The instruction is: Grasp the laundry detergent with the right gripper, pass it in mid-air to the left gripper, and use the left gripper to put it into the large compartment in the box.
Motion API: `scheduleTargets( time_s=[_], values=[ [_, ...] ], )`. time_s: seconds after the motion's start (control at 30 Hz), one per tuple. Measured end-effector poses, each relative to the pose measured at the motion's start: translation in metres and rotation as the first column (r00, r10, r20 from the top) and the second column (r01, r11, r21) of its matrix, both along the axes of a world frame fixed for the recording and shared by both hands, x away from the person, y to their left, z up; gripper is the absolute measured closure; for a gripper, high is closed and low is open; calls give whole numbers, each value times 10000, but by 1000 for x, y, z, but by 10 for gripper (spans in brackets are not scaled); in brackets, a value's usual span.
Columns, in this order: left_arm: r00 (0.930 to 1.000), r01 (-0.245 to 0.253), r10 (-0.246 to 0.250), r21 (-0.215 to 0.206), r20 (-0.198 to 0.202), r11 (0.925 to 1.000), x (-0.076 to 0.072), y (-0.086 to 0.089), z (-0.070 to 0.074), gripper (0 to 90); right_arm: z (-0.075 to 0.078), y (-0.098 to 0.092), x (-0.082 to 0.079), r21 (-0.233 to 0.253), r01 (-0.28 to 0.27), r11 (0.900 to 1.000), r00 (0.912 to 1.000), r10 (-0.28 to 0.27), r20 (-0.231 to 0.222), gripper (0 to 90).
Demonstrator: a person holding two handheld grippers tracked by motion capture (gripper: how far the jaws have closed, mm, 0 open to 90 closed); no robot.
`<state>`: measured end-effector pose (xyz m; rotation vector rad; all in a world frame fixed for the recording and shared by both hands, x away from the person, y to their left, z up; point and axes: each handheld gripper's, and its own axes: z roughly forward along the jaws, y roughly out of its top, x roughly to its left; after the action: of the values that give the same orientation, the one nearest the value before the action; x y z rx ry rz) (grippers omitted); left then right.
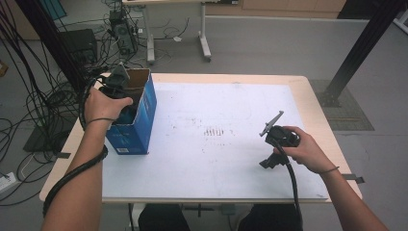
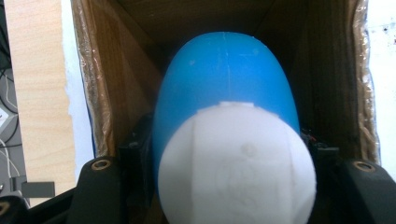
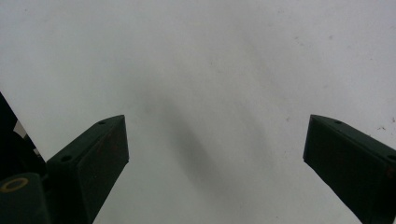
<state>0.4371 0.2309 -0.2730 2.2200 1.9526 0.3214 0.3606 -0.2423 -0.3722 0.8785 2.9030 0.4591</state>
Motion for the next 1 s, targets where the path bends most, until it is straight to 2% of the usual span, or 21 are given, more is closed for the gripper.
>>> scheduleTargets(
  time_s=[0.37, 1.0],
  values=[
    [10000, 31, -31, 98, -27, 9999, 1, -3, 0, 374, -1, -2, 1, 31, 17, 10000, 10000, -17, -18, 67],
    [10000, -30, 30, 1, -8, 10000, 0, -1, 0, 374, -2, -1, 0, 15, 17, 10000, 10000, -17, -53, 68]
  ],
)
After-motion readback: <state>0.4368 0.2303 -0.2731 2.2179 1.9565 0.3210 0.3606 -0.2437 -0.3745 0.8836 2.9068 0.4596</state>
